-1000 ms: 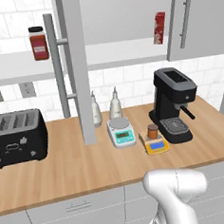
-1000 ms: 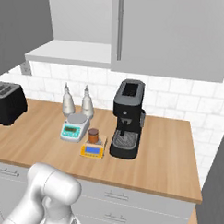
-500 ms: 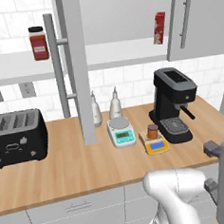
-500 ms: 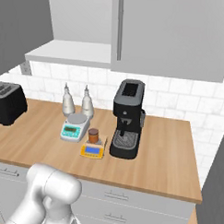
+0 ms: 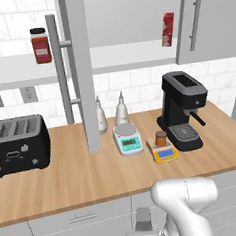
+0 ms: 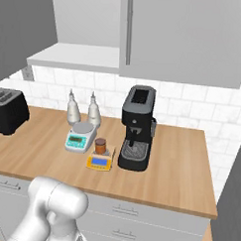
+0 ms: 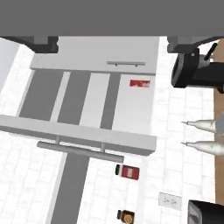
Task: Pick the jam and place it on the digital scale for weighing, and close the cabinet.
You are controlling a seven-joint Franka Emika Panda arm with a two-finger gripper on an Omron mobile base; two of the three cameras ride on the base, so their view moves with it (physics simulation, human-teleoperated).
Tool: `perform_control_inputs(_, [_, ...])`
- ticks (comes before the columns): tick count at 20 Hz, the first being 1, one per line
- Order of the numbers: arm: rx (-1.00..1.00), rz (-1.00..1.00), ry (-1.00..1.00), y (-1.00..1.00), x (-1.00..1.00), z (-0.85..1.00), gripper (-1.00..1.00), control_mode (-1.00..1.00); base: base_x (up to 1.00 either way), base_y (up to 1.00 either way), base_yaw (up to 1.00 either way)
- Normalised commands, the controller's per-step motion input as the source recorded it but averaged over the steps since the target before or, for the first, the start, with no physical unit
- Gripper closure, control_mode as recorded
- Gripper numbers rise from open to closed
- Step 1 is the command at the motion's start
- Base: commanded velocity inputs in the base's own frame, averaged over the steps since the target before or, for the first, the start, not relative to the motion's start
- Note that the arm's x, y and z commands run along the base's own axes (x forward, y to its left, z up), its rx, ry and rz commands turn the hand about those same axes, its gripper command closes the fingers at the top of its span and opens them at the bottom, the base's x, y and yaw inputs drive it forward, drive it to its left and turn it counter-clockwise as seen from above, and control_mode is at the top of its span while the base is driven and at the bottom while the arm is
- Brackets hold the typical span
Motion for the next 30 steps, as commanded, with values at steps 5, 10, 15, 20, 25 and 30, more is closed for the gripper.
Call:
perform_control_inputs(5, [-0.03, -0.32, -0.11, 0.93, 0.13, -0.18, -1.00, -1.00, 0.00, 0.00, 0.00])
perform_control_inputs(10, [-0.04, -0.27, 0.01, 0.62, 0.18, 0.11, -1.00, -1.00, 0.00, 0.00, 0.00])
perform_control_inputs(15, [0.00, -0.07, 0.12, 0.01, 0.47, 0.16, -1.00, -1.00, 0.00, 0.00, 0.00])
perform_control_inputs(20, [-0.04, 0.00, 0.15, 0.06, 0.73, 0.00, -1.00, -1.00, 0.00, 0.00, 0.00])
perform_control_inputs(25, [-0.13, -0.04, 0.00, 0.56, 0.65, -0.01, -1.00, -1.00, 0.00, 0.00, 0.00])
perform_control_inputs(30, [-0.04, 0.00, -0.02, 0.23, 0.97, -0.20, -1.00, -1.00, 0.00, 0.00, 0.00])
